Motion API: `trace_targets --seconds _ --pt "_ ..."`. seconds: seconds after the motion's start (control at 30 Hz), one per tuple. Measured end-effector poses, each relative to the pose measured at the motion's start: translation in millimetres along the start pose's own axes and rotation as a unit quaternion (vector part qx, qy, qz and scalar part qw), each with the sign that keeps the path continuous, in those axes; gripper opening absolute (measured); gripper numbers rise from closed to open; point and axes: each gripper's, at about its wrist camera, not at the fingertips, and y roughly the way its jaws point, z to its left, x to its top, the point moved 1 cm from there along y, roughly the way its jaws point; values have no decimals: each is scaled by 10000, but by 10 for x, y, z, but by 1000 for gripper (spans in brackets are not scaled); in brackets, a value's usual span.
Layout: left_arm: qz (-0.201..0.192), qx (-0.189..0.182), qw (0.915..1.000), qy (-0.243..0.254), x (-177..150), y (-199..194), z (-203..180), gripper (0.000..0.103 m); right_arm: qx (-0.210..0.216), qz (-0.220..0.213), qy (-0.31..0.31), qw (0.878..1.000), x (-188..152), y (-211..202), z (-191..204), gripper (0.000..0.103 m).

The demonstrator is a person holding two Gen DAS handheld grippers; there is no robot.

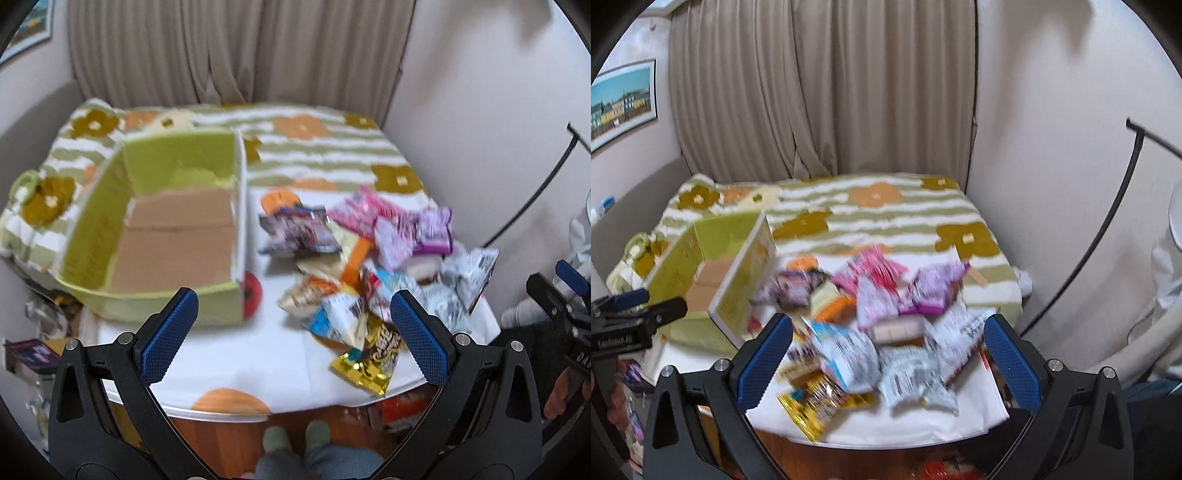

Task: Organize snacks
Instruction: 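Grasp the cream sticks bag with the left tool while the right tool grasps the white chip bag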

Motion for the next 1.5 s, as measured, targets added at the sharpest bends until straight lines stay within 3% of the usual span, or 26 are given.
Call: trace_targets --seconds 0.2,0.37,0.67,0.87,0.9,0.93,1.2,1.37,1.5 --pt "664 -107 9973 -287 -245 662 -128 103 233 479 -25 9986 -398 455 -251 103" --pt "980 -96 9927 -702 -373 1097 -171 103 400 847 241 9953 -611 876 -492 103" --pt "1278 -42 9855 -1118 -438 1658 -213 102 285 927 207 9951 -573 1389 -806 103" --pt "1376 -276 9792 -1467 -451 1867 -147 94 225 737 -67 9970 -515 1527 -824 103" --pt "1399 -325 9784 -1489 -455 1892 -152 86 220 721 -101 9971 -508 1544 -825 103" --pt "1447 -455 9765 -1532 -463 1929 -159 77 220 704 -141 9972 -500 1572 -829 100" --pt "1434 -472 9760 -1569 -480 1945 -184 64 166 594 -339 9975 -456 1683 -844 90" --pt "1407 -435 9764 -1577 -510 1885 -164 63 50 640 -453 9969 -455 1773 -846 66" --pt "1373 -380 9771 -1578 -534 1828 -155 62 183 636 -375 9971 -473 1766 -887 57"
